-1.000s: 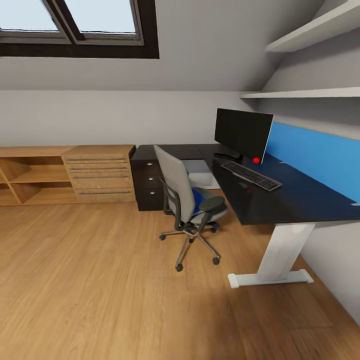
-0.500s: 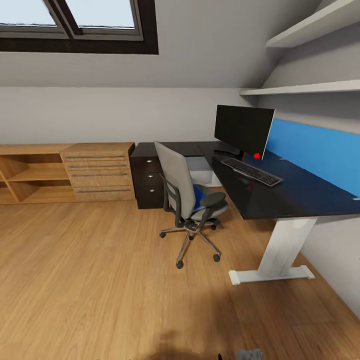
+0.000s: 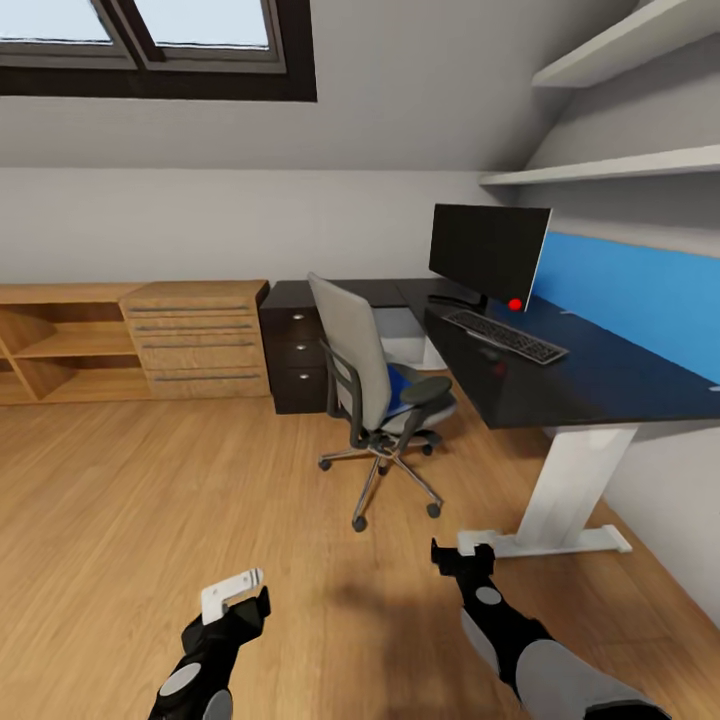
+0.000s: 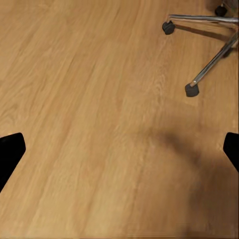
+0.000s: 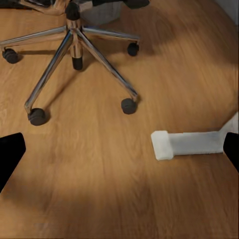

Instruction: In the bedroom, organize the workspace by keeping the computer under the desk, ensuring the monitor is on the desk, placing the keyboard on the desk next to the monitor, placing the mouse on the desk next to the keyboard, moving the folder from the swivel chair onto the desk next to the mouse, stacking the notebook on top of the folder with the pen on top of the notebook, and positioning the swivel chair next to the desk.

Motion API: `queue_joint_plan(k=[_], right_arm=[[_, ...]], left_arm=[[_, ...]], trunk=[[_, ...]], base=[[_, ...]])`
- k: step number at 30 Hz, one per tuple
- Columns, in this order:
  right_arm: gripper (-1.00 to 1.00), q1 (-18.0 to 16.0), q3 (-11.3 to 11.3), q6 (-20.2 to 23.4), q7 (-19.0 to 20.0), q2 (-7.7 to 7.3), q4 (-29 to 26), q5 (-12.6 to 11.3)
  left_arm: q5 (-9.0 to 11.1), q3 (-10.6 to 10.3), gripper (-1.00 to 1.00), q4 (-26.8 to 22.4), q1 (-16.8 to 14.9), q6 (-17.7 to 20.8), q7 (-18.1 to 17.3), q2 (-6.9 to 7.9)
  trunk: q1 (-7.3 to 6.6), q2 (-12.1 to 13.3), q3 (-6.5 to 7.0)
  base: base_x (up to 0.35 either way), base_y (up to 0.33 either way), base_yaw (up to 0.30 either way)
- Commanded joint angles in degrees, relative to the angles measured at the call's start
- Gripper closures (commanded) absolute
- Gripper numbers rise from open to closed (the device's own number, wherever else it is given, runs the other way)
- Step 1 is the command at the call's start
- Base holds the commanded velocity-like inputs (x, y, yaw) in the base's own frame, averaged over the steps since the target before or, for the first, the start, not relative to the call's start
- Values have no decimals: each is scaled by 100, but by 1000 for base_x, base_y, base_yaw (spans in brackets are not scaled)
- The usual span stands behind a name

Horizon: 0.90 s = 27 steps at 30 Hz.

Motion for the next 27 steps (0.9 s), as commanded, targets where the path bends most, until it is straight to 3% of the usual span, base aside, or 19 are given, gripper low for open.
queue_joint_plan(k=[1, 8, 15, 22, 23, 25, 27], right_arm=[[-100, -113, 0, -1, -85, -4, 49, -37], [-100, -660, -259, 58, -173, -6, 179, -575], [-100, -782, -298, 111, -188, 14, 212, -731], [-100, -809, -235, 109, -185, 57, 380, -702], [-100, -811, -221, 112, -184, 56, 435, -696], [-100, -812, -216, 113, -185, 53, 470, -694], [-100, -813, -211, 115, -187, 47, 498, -693]], left_arm=[[51, -8, -100, -58, -1, 54, 46, -59], [53, -18, -100, -200, -2, 199, 53, -309], [37, -8, -100, -219, -2, 212, 62, -287], [42, 67, -100, -218, -2, 218, 58, 88], [97, 179, -100, -215, -2, 230, 50, 245], [233, 372, -100, -218, -2, 268, 33, 406], [634, 644, -100, -221, -19, 450, -54, 609]], trunk=[[22, -44, -24], [176, -324, -149], [330, -605, -275], [484, -886, -401], [506, -926, -419], [550, -1006, -455], [594, -1086, -491]], base=[[0, 0, 0], [0, 0, 0], [0, 0, 0], [0, 0, 0], [0, 0, 0], [0, 0, 0], [0, 0, 0]])
